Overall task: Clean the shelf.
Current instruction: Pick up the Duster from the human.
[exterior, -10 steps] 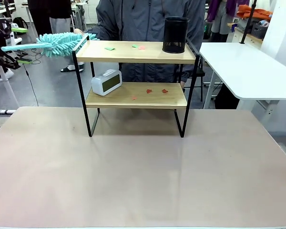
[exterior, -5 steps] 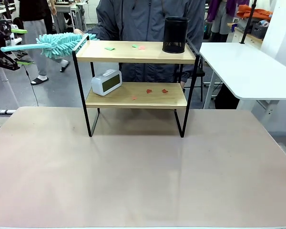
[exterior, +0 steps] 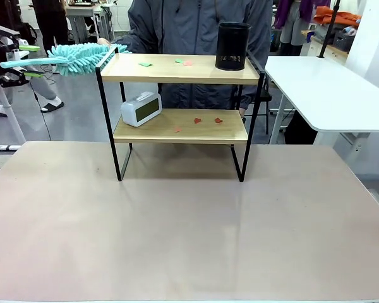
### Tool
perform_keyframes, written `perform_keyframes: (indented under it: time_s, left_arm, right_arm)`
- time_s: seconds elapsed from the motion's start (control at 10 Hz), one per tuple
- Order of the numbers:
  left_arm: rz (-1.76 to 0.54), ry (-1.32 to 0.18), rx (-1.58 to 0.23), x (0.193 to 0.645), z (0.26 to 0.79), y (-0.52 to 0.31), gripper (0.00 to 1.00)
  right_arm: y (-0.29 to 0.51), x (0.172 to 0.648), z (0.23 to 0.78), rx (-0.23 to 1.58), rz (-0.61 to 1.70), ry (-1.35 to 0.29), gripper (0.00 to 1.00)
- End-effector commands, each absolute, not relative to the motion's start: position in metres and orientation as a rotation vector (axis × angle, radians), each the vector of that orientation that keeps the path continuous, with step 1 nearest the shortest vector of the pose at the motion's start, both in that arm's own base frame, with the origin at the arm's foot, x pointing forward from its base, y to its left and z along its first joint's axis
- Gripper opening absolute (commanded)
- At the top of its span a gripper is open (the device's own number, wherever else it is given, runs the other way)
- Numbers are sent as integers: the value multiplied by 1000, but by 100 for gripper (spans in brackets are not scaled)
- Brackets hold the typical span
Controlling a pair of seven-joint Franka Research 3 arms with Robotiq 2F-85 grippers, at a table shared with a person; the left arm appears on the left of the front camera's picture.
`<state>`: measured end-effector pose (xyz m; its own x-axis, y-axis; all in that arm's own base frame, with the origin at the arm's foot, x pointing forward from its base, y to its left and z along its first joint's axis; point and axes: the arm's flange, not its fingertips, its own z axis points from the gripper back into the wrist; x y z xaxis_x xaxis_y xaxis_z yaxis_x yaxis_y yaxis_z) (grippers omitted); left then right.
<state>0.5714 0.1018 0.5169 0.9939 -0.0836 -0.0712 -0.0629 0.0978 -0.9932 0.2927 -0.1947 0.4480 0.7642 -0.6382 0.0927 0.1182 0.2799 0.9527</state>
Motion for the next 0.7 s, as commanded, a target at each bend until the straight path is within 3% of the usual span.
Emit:
perform_keyframes:
  time_s: [0.0, 0.6]
  left_arm:
    - [-16, 136, -1484, 574, 521, 104, 0]
    - [40, 58, -1467, 578, 517, 105, 0]
  right_arm:
    - [-194, 296, 448, 1202, -522, -550, 100]
    - [-194, 296, 448, 1202, -522, -550, 100]
